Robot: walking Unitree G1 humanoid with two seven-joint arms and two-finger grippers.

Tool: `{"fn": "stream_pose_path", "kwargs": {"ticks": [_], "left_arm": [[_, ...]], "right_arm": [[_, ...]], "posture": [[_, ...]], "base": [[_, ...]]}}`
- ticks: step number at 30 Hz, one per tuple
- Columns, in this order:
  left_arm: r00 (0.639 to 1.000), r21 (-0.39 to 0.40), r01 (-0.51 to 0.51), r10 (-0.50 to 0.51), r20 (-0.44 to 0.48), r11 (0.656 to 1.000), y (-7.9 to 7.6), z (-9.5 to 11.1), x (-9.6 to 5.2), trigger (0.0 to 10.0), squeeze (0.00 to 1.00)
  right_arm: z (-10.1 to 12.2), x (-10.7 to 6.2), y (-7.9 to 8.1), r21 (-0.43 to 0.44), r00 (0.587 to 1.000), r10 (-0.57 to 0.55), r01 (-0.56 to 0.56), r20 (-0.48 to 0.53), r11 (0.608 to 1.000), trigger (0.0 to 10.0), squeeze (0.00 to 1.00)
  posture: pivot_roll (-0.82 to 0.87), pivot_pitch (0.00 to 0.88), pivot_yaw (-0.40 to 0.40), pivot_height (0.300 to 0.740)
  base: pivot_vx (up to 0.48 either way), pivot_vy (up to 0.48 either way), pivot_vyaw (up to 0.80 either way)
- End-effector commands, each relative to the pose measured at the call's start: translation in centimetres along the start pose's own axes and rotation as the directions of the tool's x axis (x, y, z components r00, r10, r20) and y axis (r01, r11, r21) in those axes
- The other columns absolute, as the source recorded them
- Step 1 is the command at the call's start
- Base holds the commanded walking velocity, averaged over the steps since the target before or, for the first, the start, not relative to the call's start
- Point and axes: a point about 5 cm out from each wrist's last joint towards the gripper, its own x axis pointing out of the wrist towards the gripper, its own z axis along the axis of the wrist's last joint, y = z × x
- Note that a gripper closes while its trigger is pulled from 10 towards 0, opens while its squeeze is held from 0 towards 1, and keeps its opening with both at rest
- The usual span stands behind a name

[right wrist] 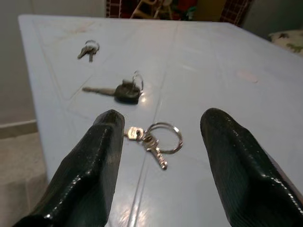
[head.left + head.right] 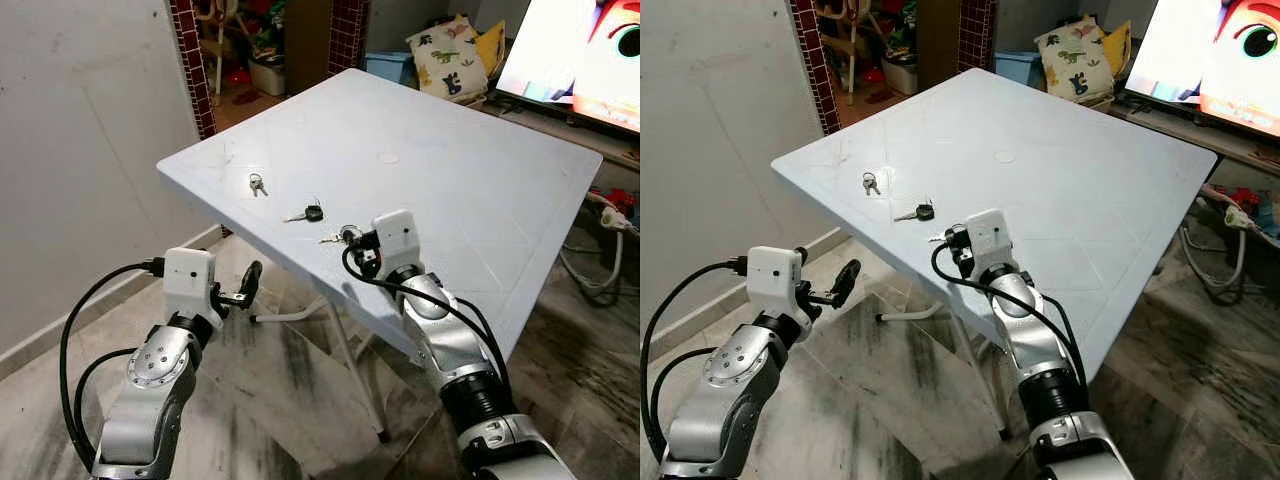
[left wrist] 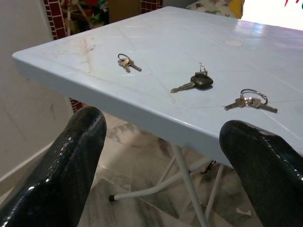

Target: Hang keys on a hook

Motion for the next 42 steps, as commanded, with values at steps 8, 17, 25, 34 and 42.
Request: {"fn": "stream_pose_path", "kwargs": {"ticks": [8, 17, 25, 34, 42], "left_arm": [[1.000, 0.000, 0.008, -0.008, 0.005, 1.000, -0.16, -0.01, 0.17, 10.0, 0.00], [1.000, -0.002, 0.016, -0.016, -0.002, 1.000, -0.30, -0.15, 0.20, 10.0, 0.00], [1.000, -0.006, 0.024, -0.024, -0.011, 1.000, -0.42, -0.32, 0.18, 10.0, 0.00], [0.999, -0.001, 0.043, -0.043, -0.015, 0.999, -0.60, -0.35, 0.14, 10.0, 0.00], [0.999, -0.004, 0.040, -0.040, -0.015, 0.999, -0.59, -0.41, 0.13, 10.0, 0.00]], "right_arm": [[0.75, -0.10, 0.03, 0.002, 1.000, 0.009, -0.009, 0.018, 1.000, 10.0, 0.00], [0.68, -0.17, 0.10, 0.002, 1.000, 0.012, -0.012, 0.009, 1.000, 10.0, 0.00], [0.61, -0.19, 0.05, 0.001, 1.000, 0.009, -0.009, 0.002, 1.000, 10.0, 0.00], [0.59, -0.13, 0.05, 0.003, 1.000, 0.008, -0.008, 0.000, 1.000, 10.0, 0.00], [0.63, -0.03, -0.04, 0.001, 1.000, 0.006, -0.006, -0.001, 1.000, 10.0, 0.00]], "posture": [[0.08, 0.000, -0.015, 0.740], [0.08, 0.000, -0.014, 0.740], [0.08, 0.000, -0.013, 0.740], [0.09, 0.000, -0.012, 0.740], [0.09, 0.000, -0.014, 0.740]], "base": [[0.288, 0.000, 0.00], [0.300, 0.000, 0.00], [0.290, 0.000, 0.00], [0.270, 0.000, 0.00], [0.302, 0.000, 0.00]]}}
